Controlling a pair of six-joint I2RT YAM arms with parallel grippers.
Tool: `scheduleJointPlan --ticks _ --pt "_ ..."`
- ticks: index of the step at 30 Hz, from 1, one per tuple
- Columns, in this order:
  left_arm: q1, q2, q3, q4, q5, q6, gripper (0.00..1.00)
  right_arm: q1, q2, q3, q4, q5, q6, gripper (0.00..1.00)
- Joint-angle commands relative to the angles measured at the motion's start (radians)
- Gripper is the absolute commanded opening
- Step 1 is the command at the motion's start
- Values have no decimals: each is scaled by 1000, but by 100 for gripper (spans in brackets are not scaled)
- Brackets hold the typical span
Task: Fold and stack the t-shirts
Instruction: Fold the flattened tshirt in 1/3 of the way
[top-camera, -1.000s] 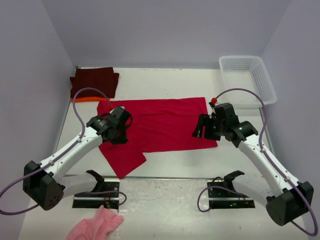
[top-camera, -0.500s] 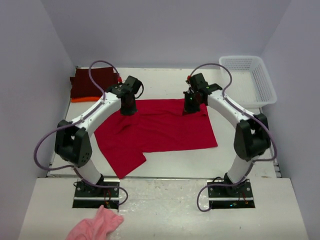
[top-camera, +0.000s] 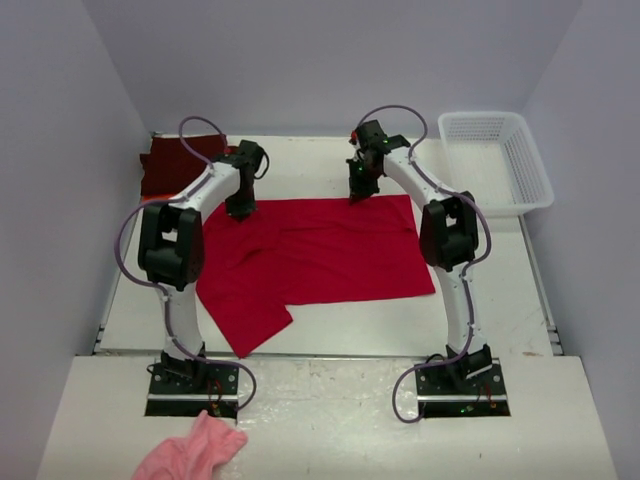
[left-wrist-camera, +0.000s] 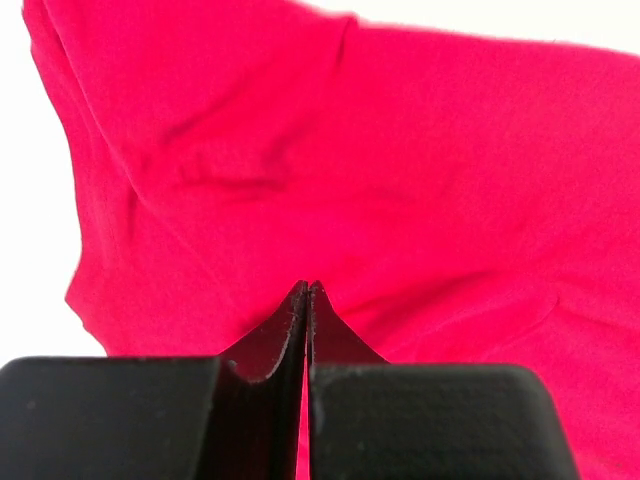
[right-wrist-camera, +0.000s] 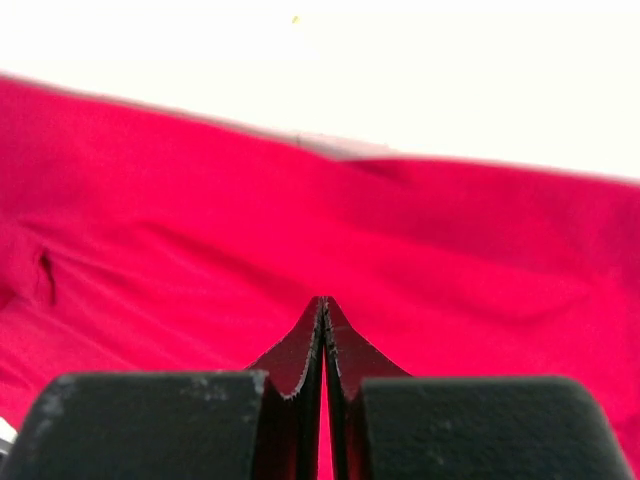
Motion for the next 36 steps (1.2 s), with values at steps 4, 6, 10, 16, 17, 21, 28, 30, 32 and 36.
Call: scheduleJointPlan --ticks 4,6,10,16,17,21,28,30,32,36 --pt "-2 40 81 -15 -48 57 0 -18 42 78 -116 -63 -37 0" --pt "-2 54 83 -13 -50 67 0 -20 11 -12 -87 -70 -31 0" --pt "0 130 127 -38 -42 84 0 -18 -14 -68 -88 -66 -28 0" --pt "6 224 208 -69 -31 105 0 -18 42 -40 -143 -48 -8 0" --pt "8 235 216 -66 -30 116 0 -20 49 -37 -145 -32 0 0" --pt "17 305 305 -98 -18 128 0 -26 66 -25 -157 0 40 0" --pt "20 393 406 -125 33 151 0 -70 94 -8 -189 11 104 0" --pt "20 407 441 -135 62 151 0 -76 118 43 -229 14 112 2" --pt "15 419 466 -141 93 154 0 -86 161 111 -273 9 118 4" --pt "9 433 498 -145 127 172 0 -105 190 178 -280 6 126 6"
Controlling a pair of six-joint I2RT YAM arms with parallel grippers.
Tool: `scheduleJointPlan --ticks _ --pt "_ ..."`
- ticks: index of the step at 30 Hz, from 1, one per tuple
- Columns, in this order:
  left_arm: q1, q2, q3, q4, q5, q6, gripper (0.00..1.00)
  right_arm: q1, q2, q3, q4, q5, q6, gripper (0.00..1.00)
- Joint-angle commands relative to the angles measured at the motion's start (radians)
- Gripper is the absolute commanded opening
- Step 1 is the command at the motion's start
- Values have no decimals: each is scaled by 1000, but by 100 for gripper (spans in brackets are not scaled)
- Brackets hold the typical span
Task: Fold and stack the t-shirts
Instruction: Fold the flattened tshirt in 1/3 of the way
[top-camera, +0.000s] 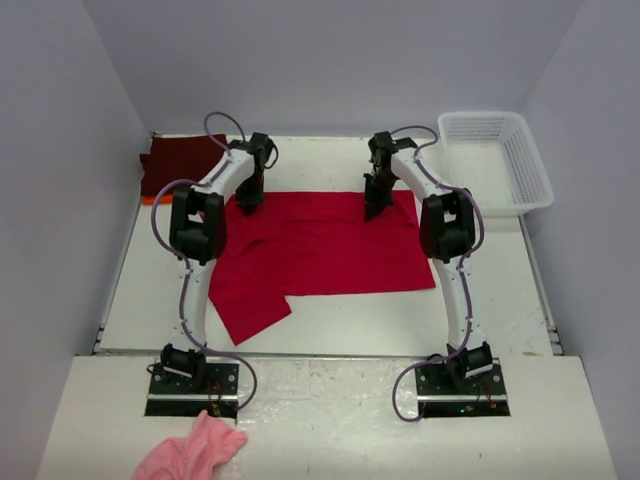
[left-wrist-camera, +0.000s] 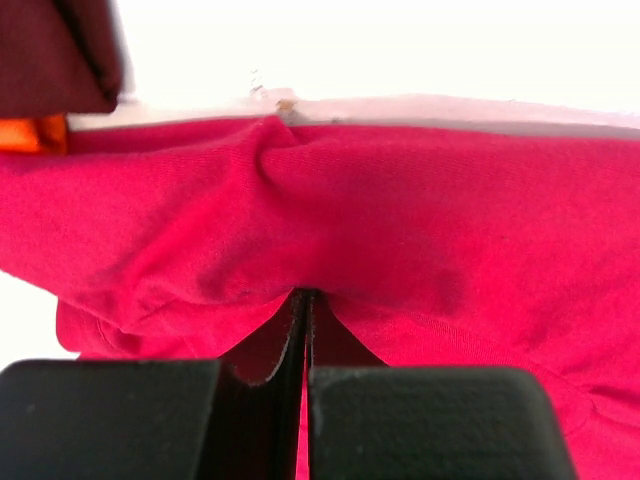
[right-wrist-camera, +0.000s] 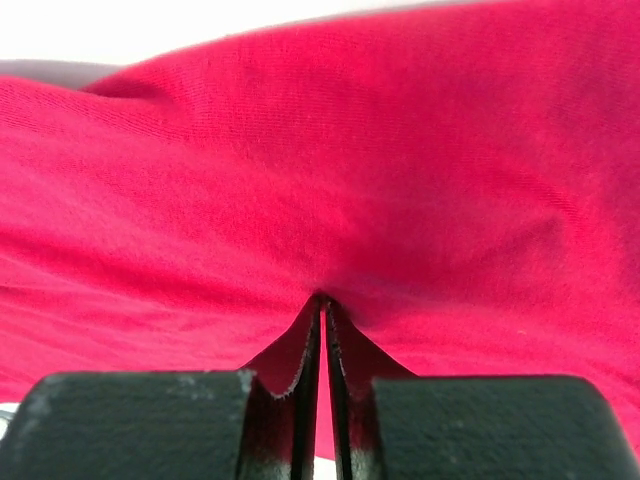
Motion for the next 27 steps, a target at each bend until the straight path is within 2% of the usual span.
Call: scheduleJointPlan --ticks 1,7,10,14,17,19,23,24,25,27 --pt "-2 48 43 30 96 31 0 -33 41 90 -34 -3 18 7" --pt "-3 83 83 27 118 63 0 -65 87 213 -60 -67 -2 8" --pt "-3 57 56 64 112 54 0 -68 75 210 -33 -81 -37 8" --pt "-6 -24 -3 143 110 40 6 -65 -17 123 85 -101 -115 9" --pt "-17 -104 -50 188 67 25 18 -64 -84 74 151 -127 -157 9" --pt "-26 -151 -94 219 31 14 32 -61 -110 74 177 -150 -177 11" --pt "-49 -294 -135 243 -87 -21 36 -48 -195 80 216 -182 -201 23" --pt "-54 -322 -141 245 -115 -29 37 -44 -240 74 222 -185 -204 34" --pt "-69 -352 -162 251 -168 -43 38 -39 -267 57 227 -181 -210 39" --pt "-87 -460 -194 271 -227 -58 40 -27 -331 19 236 -167 -209 43"
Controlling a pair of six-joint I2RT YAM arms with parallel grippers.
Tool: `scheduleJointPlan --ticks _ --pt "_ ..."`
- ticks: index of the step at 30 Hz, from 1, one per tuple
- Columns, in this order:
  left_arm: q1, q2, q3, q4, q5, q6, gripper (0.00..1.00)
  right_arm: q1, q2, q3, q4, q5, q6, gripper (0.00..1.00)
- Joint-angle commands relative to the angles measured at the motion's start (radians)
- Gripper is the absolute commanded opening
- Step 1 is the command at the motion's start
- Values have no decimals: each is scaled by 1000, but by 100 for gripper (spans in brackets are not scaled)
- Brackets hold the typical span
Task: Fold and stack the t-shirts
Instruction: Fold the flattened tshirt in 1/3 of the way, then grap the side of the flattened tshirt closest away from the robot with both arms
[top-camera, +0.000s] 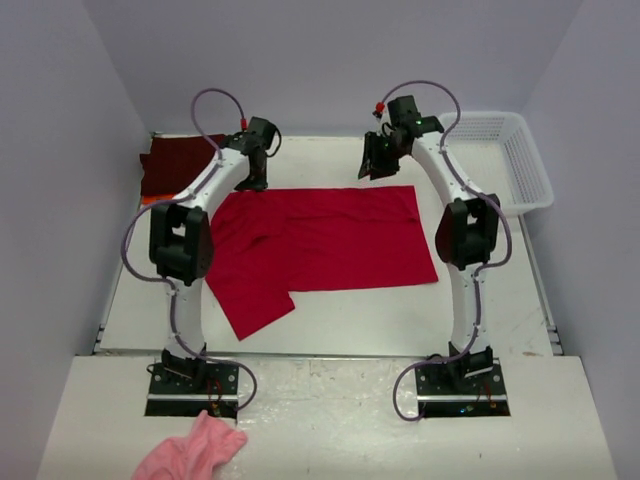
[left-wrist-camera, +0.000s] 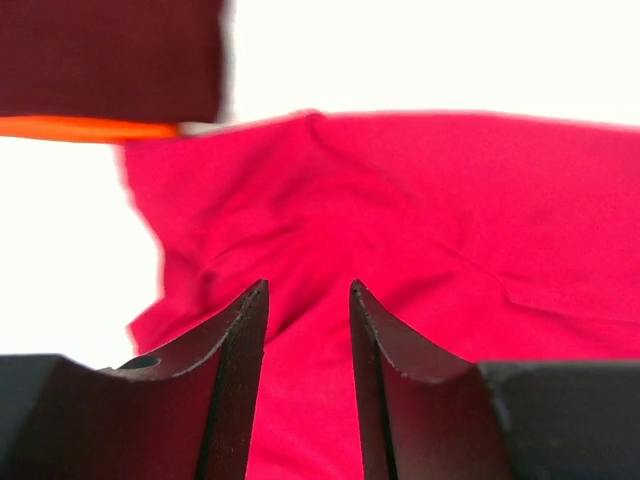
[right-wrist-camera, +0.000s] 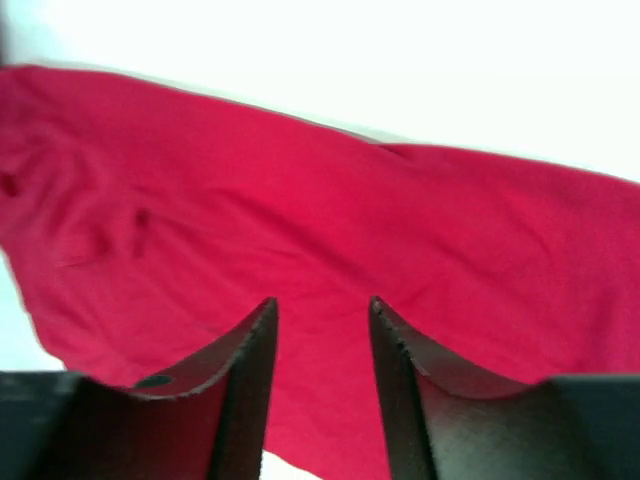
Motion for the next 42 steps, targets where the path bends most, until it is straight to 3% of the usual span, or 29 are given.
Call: scheduleJointPlan --ticks 1,3,5,6,8,13,16,20,29,32,33,42 --pt "-59 -269 -54 75 -216 -54 41 24 -237 -73 44 20 -18 45" --pt "-94 -343 -94 49 -260 -88 41 34 -317 -136 14 86 22 62" --pt "-162 -427 -140 -54 -284 -128 44 41 -475 -309 12 184 88 76" --pt "-208 -455 -192 -95 -297 -184 57 55 -533 -449 20 212 117 84" --pt "-248 -529 -251 -191 -292 -237 57 78 -686 -582 39 270 131 85" --pt "-322 -667 -497 -267 -176 -404 28 146 -926 -942 90 291 186 85" --pt "-383 -735 -596 -296 -133 -501 21 146 -1067 -1088 136 262 193 86" --pt "-441 -790 -694 -310 -45 -591 20 149 -1156 -1160 144 214 199 85" --pt "-668 -822 -894 -422 -21 -896 17 156 -1271 -1268 170 193 176 85" --pt "-734 -810 -941 -420 -7 -1023 19 156 -1299 -1288 182 162 166 85" --pt "-760 -808 -964 -416 -13 -1047 26 156 -1308 -1295 187 151 163 85" --pt "-736 -782 -1090 -318 -44 -1154 28 161 -1435 -1345 210 88 160 85"
